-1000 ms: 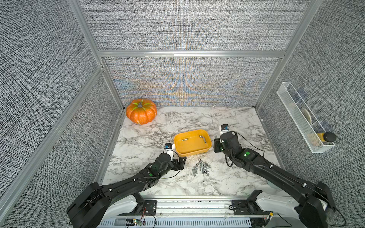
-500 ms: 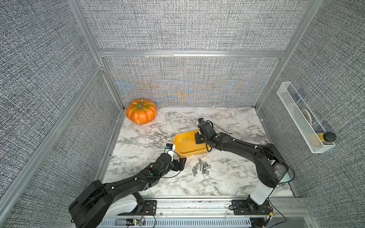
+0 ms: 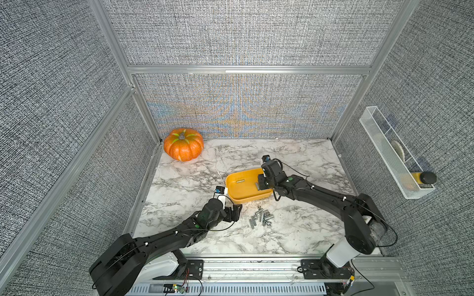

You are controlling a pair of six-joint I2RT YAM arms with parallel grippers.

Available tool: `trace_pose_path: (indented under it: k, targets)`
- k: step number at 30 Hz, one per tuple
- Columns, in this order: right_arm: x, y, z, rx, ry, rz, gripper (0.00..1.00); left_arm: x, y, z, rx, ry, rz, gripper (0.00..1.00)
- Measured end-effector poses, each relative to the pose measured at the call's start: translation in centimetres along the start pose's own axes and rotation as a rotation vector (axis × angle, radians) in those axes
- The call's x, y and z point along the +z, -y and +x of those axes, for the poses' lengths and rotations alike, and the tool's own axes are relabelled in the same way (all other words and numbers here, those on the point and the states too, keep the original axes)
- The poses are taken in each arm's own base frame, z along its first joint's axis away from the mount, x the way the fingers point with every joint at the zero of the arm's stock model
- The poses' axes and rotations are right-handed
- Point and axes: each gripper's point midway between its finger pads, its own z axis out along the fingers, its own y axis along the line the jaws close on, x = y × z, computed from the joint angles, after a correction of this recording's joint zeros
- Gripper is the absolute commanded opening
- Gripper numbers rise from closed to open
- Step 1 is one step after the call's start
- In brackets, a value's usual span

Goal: Put the socket on the desktop into the storage box
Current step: Pick up the socket head from the center of the board.

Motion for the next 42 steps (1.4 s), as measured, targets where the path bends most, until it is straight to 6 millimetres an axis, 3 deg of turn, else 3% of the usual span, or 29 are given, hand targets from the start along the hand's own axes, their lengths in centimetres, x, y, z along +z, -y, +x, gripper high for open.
trace_pose_path:
  k: [5, 12, 17, 21, 27, 42]
  targets:
    - [-3.5, 0.6, 4.2, -0.017, -0.03, -0.003, 0.43, 0.0, 0.0, 0.1, 0.0, -0.003, 0.003, 0.96]
    - [-7.2, 0.3, 13.0, -0.009, -0.134, -0.065, 0.43, 0.3, 0.2, 0.5, 0.0, -0.023, 0.015, 0.96]
    - [-8.3, -1.5, 17.2, 0.003, -0.196, -0.122, 0.43, 0.4, 0.3, 0.6, 0.0, -0.025, 0.018, 0.96]
    - [-8.5, -2.7, 19.5, 0.007, -0.244, -0.133, 0.43, 0.5, 0.4, 0.7, -0.003, -0.031, 0.024, 0.96]
    - [-7.7, -2.4, 21.4, 0.039, -0.286, -0.09, 0.42, 0.7, 0.5, 1.0, -0.003, -0.045, 0.034, 0.96]
    - [-5.8, -2.0, 21.8, 0.093, -0.278, -0.042, 0.38, 0.6, 0.8, 0.9, -0.01, -0.045, 0.044, 0.96]
